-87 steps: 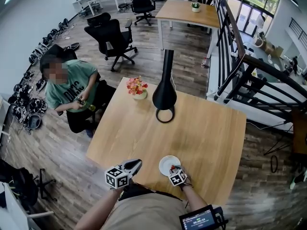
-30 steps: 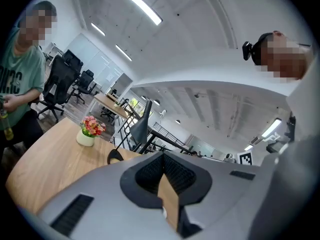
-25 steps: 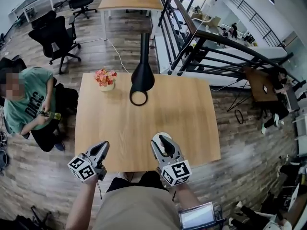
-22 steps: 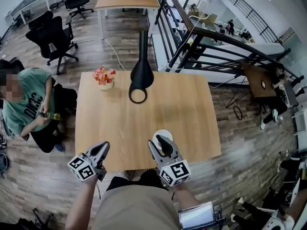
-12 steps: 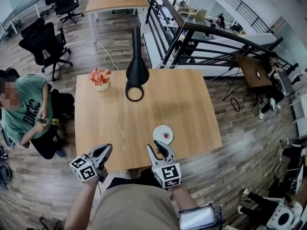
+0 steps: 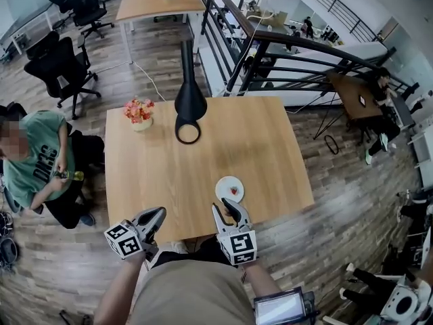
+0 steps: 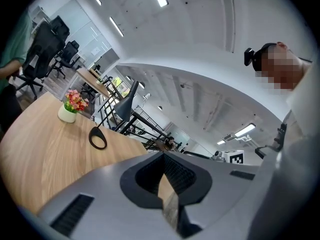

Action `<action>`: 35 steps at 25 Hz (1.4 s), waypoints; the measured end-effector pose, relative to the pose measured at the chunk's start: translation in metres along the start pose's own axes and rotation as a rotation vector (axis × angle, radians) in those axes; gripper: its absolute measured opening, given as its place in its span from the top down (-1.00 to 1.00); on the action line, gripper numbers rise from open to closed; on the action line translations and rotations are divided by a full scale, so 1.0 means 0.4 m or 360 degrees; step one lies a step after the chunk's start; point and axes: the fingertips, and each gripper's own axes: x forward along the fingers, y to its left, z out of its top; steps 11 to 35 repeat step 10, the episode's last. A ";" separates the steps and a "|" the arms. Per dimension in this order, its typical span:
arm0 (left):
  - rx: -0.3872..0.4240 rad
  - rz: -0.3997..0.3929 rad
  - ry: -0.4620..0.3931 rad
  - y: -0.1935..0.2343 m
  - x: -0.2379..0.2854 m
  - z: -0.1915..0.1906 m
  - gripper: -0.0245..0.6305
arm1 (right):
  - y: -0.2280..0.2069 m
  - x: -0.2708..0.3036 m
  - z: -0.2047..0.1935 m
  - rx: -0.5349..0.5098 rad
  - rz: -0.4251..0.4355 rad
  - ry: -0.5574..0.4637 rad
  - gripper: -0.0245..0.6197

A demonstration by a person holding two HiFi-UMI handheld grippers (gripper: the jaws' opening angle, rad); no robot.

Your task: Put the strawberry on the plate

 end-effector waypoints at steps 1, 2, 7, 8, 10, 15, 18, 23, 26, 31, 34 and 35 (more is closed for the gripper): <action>-0.0006 -0.0003 0.0004 -0.003 0.002 -0.005 0.92 | -0.002 0.002 -0.009 -0.0005 0.0002 0.0011 0.56; -0.0018 0.0000 0.0005 -0.006 0.003 -0.010 0.92 | -0.004 0.002 -0.018 -0.0010 0.0005 0.0023 0.56; -0.0069 0.0006 0.0012 -0.014 -0.011 -0.028 0.92 | -0.023 -0.006 -0.058 -0.0040 -0.0006 0.0077 0.56; -0.0075 0.0003 0.0016 -0.015 -0.014 -0.031 0.92 | -0.034 -0.009 -0.066 -0.0050 -0.0018 0.0089 0.56; -0.0085 -0.0003 0.0023 -0.017 -0.019 -0.037 0.92 | -0.064 -0.015 -0.082 -0.0069 -0.0050 0.0113 0.56; -0.0085 -0.0003 0.0023 -0.017 -0.019 -0.037 0.92 | -0.064 -0.015 -0.082 -0.0069 -0.0050 0.0113 0.56; -0.0085 -0.0003 0.0023 -0.017 -0.019 -0.037 0.92 | -0.064 -0.015 -0.082 -0.0069 -0.0050 0.0113 0.56; -0.0085 -0.0003 0.0023 -0.017 -0.019 -0.037 0.92 | -0.064 -0.015 -0.082 -0.0069 -0.0050 0.0113 0.56; -0.0085 -0.0003 0.0023 -0.017 -0.019 -0.037 0.92 | -0.064 -0.015 -0.082 -0.0069 -0.0050 0.0113 0.56; -0.0085 -0.0003 0.0023 -0.017 -0.019 -0.037 0.92 | -0.064 -0.015 -0.082 -0.0069 -0.0050 0.0113 0.56; -0.0085 -0.0003 0.0023 -0.017 -0.019 -0.037 0.92 | -0.064 -0.015 -0.082 -0.0069 -0.0050 0.0113 0.56; -0.0085 -0.0003 0.0023 -0.017 -0.019 -0.037 0.92 | -0.064 -0.015 -0.082 -0.0069 -0.0050 0.0113 0.56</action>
